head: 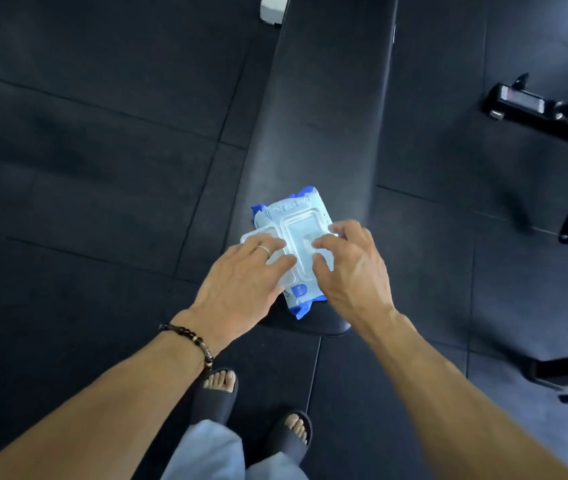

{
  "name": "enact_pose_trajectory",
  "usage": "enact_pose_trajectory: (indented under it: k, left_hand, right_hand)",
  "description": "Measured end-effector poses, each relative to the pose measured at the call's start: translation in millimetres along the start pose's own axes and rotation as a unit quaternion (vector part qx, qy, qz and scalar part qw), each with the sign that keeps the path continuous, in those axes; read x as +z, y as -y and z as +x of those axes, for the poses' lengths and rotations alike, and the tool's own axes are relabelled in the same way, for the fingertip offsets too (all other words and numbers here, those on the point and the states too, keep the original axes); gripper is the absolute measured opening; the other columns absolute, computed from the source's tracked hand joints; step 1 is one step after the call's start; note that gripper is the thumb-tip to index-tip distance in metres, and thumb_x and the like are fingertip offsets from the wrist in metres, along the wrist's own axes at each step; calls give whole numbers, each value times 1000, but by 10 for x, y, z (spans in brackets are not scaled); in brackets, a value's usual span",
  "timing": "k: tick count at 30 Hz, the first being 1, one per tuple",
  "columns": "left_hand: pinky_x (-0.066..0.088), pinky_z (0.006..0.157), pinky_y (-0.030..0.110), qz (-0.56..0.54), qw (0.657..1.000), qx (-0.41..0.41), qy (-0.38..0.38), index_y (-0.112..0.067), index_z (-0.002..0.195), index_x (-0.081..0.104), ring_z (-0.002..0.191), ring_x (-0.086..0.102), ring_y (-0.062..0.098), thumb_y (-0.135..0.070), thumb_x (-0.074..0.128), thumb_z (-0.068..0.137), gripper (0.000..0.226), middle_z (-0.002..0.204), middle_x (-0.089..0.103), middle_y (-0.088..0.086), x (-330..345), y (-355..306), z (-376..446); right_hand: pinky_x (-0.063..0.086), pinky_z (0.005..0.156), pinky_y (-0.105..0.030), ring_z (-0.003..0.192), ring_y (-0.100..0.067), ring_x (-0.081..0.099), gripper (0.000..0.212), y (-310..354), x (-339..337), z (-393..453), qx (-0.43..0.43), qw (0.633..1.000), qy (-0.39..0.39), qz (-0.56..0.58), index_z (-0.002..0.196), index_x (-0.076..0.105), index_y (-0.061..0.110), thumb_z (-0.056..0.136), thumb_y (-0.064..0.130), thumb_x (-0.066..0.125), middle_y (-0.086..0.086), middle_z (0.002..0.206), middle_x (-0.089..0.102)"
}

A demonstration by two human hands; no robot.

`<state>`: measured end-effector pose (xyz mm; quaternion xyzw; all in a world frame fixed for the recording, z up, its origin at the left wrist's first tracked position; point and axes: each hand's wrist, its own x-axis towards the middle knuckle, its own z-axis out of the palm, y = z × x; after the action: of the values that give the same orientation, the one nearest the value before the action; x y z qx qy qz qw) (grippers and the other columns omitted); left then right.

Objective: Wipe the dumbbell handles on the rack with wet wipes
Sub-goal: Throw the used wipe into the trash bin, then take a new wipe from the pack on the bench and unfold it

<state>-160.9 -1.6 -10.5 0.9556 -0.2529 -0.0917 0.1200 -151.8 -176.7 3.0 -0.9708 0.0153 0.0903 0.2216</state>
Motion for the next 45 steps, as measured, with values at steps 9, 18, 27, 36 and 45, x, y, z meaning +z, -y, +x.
enact_pose_trajectory:
  k: [9,18,27,36,45]
  left_hand:
    - [58,71,40,-11,999,9,29,-24,104,73,109,63,29,-30,88,68,39,121,66,8,148,139,125]
    - [56,65,37,-31,999,17,12,-23,102,72,103,62,29,-30,89,67,39,120,64,8,142,168,147]
    - [43,103,54,-22,1000,16,3,-18,120,65,135,44,44,-30,89,66,61,138,55,18,234,207,196]
    - [48,95,56,-57,998,15,-4,-16,117,69,132,46,48,-29,91,63,60,134,57,21,263,250,209]
    - [48,95,57,-54,998,13,12,-15,112,71,131,46,51,-30,92,60,59,133,58,22,234,250,228]
  right_hand:
    - [49,74,-40,97,-25,51,15,-52,201,164,39,999,-19,-11,101,78,11,91,16,68,-4,109,53]
    - [35,62,-31,77,-22,44,17,62,253,202,103,994,29,-32,91,57,7,102,13,44,0,100,37]
    - [41,62,-29,73,-22,53,15,-83,274,126,91,995,4,46,95,65,4,99,13,53,-1,102,45]
    - [27,43,-26,45,-22,33,26,-52,435,139,12,994,-103,-34,58,57,3,74,-8,73,-6,69,45]
    - [35,45,-33,53,-25,43,11,-67,440,76,30,997,-73,24,84,57,3,95,5,56,-4,89,45]
